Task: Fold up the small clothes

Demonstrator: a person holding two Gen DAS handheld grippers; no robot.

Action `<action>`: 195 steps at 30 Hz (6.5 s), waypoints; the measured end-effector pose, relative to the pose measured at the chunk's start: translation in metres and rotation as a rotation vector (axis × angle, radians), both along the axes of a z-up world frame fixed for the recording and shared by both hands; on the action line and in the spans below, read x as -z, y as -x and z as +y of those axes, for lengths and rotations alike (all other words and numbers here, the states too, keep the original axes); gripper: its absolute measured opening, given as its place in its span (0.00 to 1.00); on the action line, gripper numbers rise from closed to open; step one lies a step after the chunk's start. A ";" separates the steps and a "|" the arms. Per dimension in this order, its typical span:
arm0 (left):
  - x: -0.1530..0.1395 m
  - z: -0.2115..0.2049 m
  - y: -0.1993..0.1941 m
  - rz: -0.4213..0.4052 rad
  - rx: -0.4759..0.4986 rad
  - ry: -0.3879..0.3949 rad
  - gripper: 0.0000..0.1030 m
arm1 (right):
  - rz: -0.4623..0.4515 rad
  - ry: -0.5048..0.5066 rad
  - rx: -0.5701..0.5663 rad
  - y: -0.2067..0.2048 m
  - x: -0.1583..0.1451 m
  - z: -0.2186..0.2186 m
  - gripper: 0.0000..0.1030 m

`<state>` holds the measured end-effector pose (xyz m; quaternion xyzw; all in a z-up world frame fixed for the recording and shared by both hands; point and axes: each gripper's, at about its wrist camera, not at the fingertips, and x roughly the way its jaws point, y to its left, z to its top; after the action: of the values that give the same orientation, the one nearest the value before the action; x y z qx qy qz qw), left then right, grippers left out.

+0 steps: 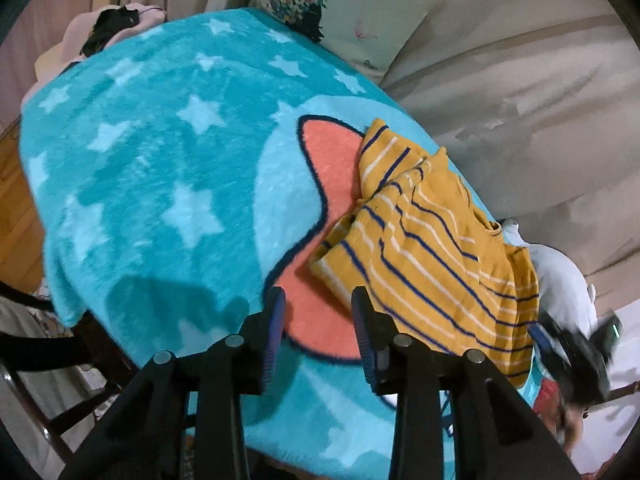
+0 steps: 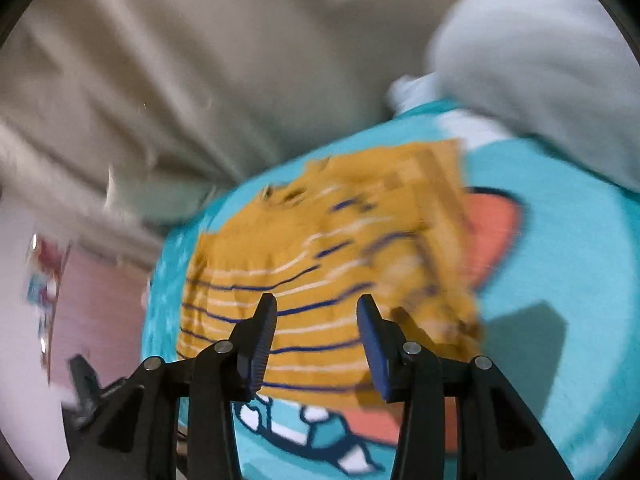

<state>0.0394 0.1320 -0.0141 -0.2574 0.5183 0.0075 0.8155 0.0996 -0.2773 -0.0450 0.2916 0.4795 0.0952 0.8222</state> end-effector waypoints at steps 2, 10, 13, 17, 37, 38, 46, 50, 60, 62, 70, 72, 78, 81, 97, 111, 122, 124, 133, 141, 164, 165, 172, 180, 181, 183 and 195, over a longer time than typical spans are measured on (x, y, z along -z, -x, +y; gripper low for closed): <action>-0.005 0.005 0.013 0.001 -0.011 -0.011 0.33 | 0.039 0.028 0.025 -0.027 0.017 -0.005 0.44; 0.004 0.016 0.019 0.025 -0.036 -0.029 0.47 | 0.038 0.142 0.109 -0.046 -0.007 -0.016 0.45; 0.026 0.008 -0.004 0.054 -0.005 0.017 0.48 | -0.027 0.111 -0.069 -0.047 -0.036 0.041 0.58; 0.051 -0.005 -0.044 0.079 0.053 0.046 0.48 | 0.031 0.062 -0.301 -0.062 -0.027 0.121 0.61; 0.051 -0.019 -0.074 0.018 0.295 0.225 0.16 | 0.261 0.630 -0.481 -0.148 0.056 0.331 0.83; 0.049 -0.012 -0.070 0.013 0.298 0.232 0.16 | 0.258 0.667 -0.485 -0.145 0.058 0.335 0.82; 0.050 0.030 -0.053 0.040 0.182 0.247 0.16 | 0.154 0.766 -0.442 -0.119 0.055 0.331 0.40; 0.042 0.038 -0.042 0.033 0.113 0.247 0.16 | 0.134 0.554 -0.397 -0.114 0.032 0.294 0.16; 0.013 0.026 -0.014 -0.004 0.055 0.170 0.20 | 0.062 0.232 -0.231 -0.094 -0.010 0.192 0.11; 0.009 0.017 -0.009 -0.004 0.060 0.168 0.20 | 0.040 0.200 -0.183 -0.084 -0.019 0.157 0.11; 0.002 -0.031 0.002 -0.004 0.131 0.143 0.21 | 0.031 0.159 0.034 -0.039 -0.024 -0.009 0.11; 0.003 -0.047 0.002 0.003 0.162 0.134 0.21 | 0.060 0.144 0.078 -0.032 -0.010 -0.041 0.11; 0.004 -0.092 0.002 0.022 0.246 0.107 0.21 | 0.112 0.087 0.141 -0.013 0.033 -0.092 0.11; 0.004 -0.107 -0.001 0.028 0.274 0.090 0.21 | 0.101 0.118 0.117 -0.014 0.030 -0.090 0.12; -0.002 -0.155 -0.018 0.020 0.355 0.003 0.40 | 0.019 -0.039 0.073 0.044 0.013 -0.071 0.24; 0.050 -0.231 -0.143 0.076 0.563 0.101 0.68 | 0.027 0.066 0.104 0.009 0.014 -0.106 0.79; 0.050 -0.242 -0.159 0.123 0.628 0.397 0.54 | 0.132 -0.252 0.101 -0.020 0.056 -0.099 0.40; 0.029 -0.238 -0.162 0.083 0.634 0.383 0.54 | 0.092 -0.310 0.115 -0.017 0.045 -0.102 0.38; 0.009 -0.236 -0.154 0.024 0.648 0.000 0.54 | 0.127 -0.121 0.152 -0.003 0.049 -0.080 0.51; 0.014 -0.211 -0.104 -0.014 0.582 0.044 0.54 | -0.084 -0.023 0.188 0.044 -0.023 -0.055 0.51; -0.084 -0.181 0.006 -0.383 0.338 -0.383 0.79 | 0.059 0.191 0.208 0.109 -0.005 -0.036 0.59; -0.087 -0.182 0.011 -0.394 0.331 -0.396 0.81 | 0.064 0.200 0.187 0.110 -0.003 -0.032 0.59; -0.092 -0.190 0.040 -0.406 0.341 -0.475 0.84 | 0.061 0.311 0.045 0.121 0.005 0.014 0.59; -0.086 -0.188 0.055 -0.376 0.340 -0.435 0.84 | -0.010 0.447 0.016 0.134 -0.007 0.033 0.64; -0.086 -0.187 0.057 -0.382 0.336 -0.437 0.84 | -0.008 0.449 0.022 0.135 -0.007 0.032 0.64; -0.087 -0.187 0.059 -0.387 0.331 -0.440 0.84 | -0.001 0.457 0.025 0.136 -0.006 0.031 0.64; -0.081 -0.188 0.063 -0.370 0.337 -0.405 0.84 | 0.019 0.476 0.026 0.141 -0.002 0.032 0.64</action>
<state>-0.0239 -0.0555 0.0668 0.0027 0.3843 -0.0714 0.9204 -0.0415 -0.2457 -0.0432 0.0964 0.4925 -0.0340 0.8643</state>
